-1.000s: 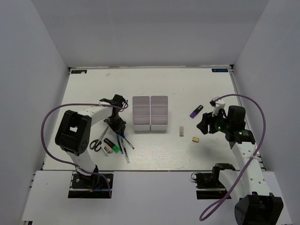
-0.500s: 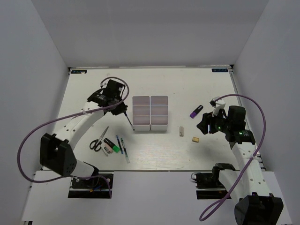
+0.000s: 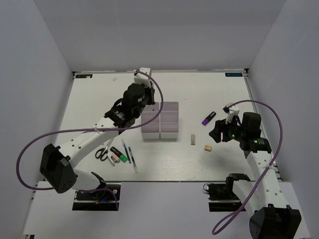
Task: Sort the stationery into containers
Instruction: Place the pen in the storage box.
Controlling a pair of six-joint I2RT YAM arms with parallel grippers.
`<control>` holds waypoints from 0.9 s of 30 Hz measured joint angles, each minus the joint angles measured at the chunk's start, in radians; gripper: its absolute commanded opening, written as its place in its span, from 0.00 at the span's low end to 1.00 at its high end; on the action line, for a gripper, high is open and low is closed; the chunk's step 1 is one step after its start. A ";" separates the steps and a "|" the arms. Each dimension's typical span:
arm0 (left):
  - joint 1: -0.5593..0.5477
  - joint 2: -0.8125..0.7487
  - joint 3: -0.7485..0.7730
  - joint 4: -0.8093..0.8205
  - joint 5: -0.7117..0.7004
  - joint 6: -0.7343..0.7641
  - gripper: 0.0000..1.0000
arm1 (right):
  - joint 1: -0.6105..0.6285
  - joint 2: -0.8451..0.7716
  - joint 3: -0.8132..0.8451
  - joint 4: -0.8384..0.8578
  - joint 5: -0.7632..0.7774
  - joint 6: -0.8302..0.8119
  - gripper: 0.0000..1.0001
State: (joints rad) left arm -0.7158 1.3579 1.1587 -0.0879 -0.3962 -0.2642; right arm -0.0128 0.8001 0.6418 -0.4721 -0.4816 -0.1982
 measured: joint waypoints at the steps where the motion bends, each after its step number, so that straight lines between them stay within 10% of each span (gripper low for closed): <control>1: -0.006 0.015 0.010 0.059 0.000 0.061 0.01 | 0.000 0.000 0.000 0.000 0.000 0.000 0.65; 11: -0.013 0.155 0.035 0.248 0.047 0.337 0.01 | 0.000 0.000 0.000 0.000 0.000 0.000 0.65; 27: -0.013 0.176 -0.119 0.357 0.037 0.378 0.01 | 0.000 0.008 0.000 0.000 0.000 0.000 0.66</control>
State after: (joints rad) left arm -0.7288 1.5337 1.0393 0.2691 -0.3595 0.1143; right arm -0.0128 0.8078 0.6418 -0.4725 -0.4812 -0.1986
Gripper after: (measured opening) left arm 0.257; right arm 0.649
